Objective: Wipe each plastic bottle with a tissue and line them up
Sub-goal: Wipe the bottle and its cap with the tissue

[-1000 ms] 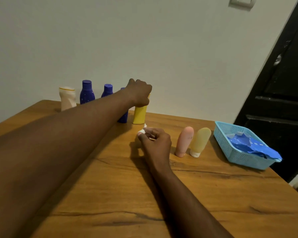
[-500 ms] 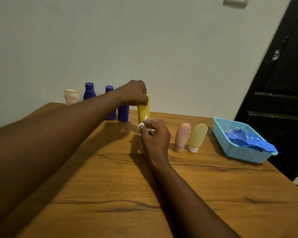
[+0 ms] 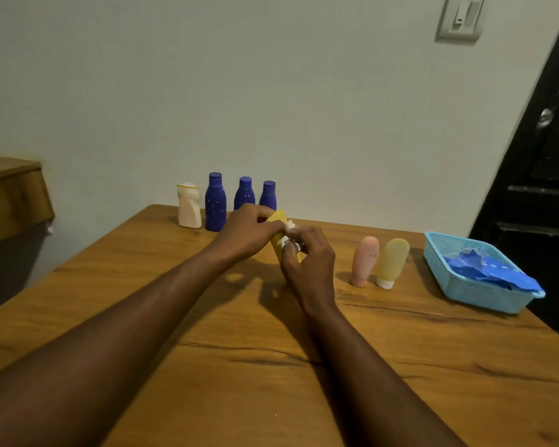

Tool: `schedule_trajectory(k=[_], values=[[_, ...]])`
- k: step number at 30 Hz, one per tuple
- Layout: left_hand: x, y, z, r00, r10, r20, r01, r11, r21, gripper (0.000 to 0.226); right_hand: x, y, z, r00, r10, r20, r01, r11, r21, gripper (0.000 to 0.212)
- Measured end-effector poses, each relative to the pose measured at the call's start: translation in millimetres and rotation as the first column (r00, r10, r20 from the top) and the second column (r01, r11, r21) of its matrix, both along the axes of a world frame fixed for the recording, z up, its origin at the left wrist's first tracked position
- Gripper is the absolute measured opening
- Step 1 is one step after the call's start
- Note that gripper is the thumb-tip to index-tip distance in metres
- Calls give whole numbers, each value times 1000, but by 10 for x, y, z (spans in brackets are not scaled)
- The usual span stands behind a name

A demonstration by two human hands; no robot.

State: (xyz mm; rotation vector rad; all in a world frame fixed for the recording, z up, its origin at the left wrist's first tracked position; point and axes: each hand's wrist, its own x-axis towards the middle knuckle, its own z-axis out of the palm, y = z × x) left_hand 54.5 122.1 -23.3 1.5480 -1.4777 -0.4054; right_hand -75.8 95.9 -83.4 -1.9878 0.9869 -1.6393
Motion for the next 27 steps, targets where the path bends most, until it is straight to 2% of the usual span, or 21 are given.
schedule_trajectory(k=[1,4,7,8,11,14,16,20,22,24,27], values=[[0,13,-44,996,-18,-82,17,1000,-7,10,-8,-12,-8,1000,-1,-17,2,1000,30,20],[27,12,-209,935,-86,-345,106,994,39,30,-55,-63,-45,999,22,-42,-14,985,171,20],[81,-1,-430,800,-111,-589,203,975,91,58,-103,-115,-89,998,36,-59,-18,959,282,17],[104,-3,-495,769,-125,-626,231,969,89,62,-114,-138,-94,998,25,-63,-3,947,320,16],[168,-57,-590,781,-187,-596,284,956,73,66,-125,-252,-134,996,15,-91,25,906,422,17],[206,-98,-614,784,-225,-579,311,949,51,54,-96,-287,-152,993,67,-99,-17,896,444,18],[231,-115,-640,766,-246,-594,326,945,29,49,-36,-252,-130,993,100,-62,-66,912,404,23],[297,-131,-695,736,-276,-619,349,937,-3,54,87,-183,-47,993,111,31,-115,974,197,31],[320,-140,-713,733,-272,-624,348,938,0,58,130,-163,-32,989,142,45,-148,972,184,35],[337,-145,-732,708,-281,-648,360,933,-11,56,154,-181,-56,982,187,15,-185,955,230,34],[359,-129,-734,657,-282,-699,360,932,-37,55,128,-188,-89,959,274,-78,-222,891,397,34]])
